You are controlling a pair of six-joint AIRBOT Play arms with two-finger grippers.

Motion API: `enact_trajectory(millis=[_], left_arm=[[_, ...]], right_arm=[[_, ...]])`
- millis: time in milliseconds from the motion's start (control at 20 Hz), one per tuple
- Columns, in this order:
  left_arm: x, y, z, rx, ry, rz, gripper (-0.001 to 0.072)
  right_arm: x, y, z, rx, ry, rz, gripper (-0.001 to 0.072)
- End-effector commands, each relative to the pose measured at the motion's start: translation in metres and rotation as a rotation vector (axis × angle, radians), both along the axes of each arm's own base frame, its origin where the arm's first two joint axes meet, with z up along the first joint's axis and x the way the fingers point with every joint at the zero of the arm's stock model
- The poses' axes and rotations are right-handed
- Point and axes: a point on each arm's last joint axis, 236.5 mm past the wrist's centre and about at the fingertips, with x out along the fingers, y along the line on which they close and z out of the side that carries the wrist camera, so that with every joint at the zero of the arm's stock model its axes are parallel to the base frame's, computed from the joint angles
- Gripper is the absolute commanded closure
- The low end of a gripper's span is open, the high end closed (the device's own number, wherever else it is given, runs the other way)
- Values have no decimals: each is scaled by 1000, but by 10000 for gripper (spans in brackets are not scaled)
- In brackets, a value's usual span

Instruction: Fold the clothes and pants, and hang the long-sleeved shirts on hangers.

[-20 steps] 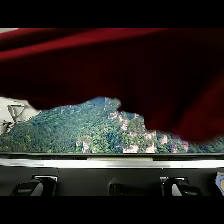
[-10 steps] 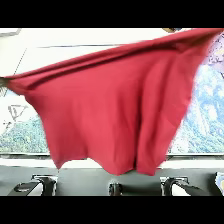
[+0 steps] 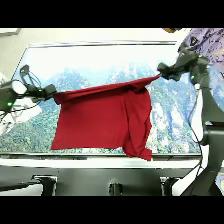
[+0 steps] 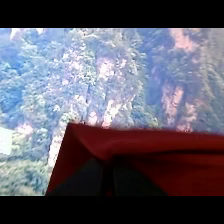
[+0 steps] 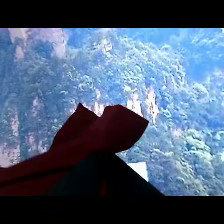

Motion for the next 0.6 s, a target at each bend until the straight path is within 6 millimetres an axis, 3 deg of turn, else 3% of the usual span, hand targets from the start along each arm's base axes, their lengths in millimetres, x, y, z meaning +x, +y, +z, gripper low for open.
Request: enact_trajectory(millis=[0, 100, 150, 250, 300, 400, 500, 550], left_arm=[[19, -11, -45, -65, 13, 34, 689], [20, -14, -47, -81, 25, 35, 653], [18, -15, -42, -95, 39, 35, 559], [10, -11, -24, -111, 87, 21, 205], [4, -5, -12, -103, 103, -4, 157], [-16, 12, 16, -88, 118, -27, 157], [-46, 31, 36, -84, 132, -12, 157], [-64, 39, 42, -87, 134, 14, 157]], right_arm=[[11, 11, -44, 22, 31, -3, 675], [4, 12, -42, 22, 56, 8, 576], [-4, 14, -41, 17, 81, 31, 490], [-30, 19, -29, -35, 130, 165, 403], [-45, 18, -20, -61, 154, 242, 391], [-59, 7, 12, 14, 135, 242, 392], [-79, -15, 40, 82, 101, 247, 392], [-93, -28, 44, 112, 103, 226, 392]])
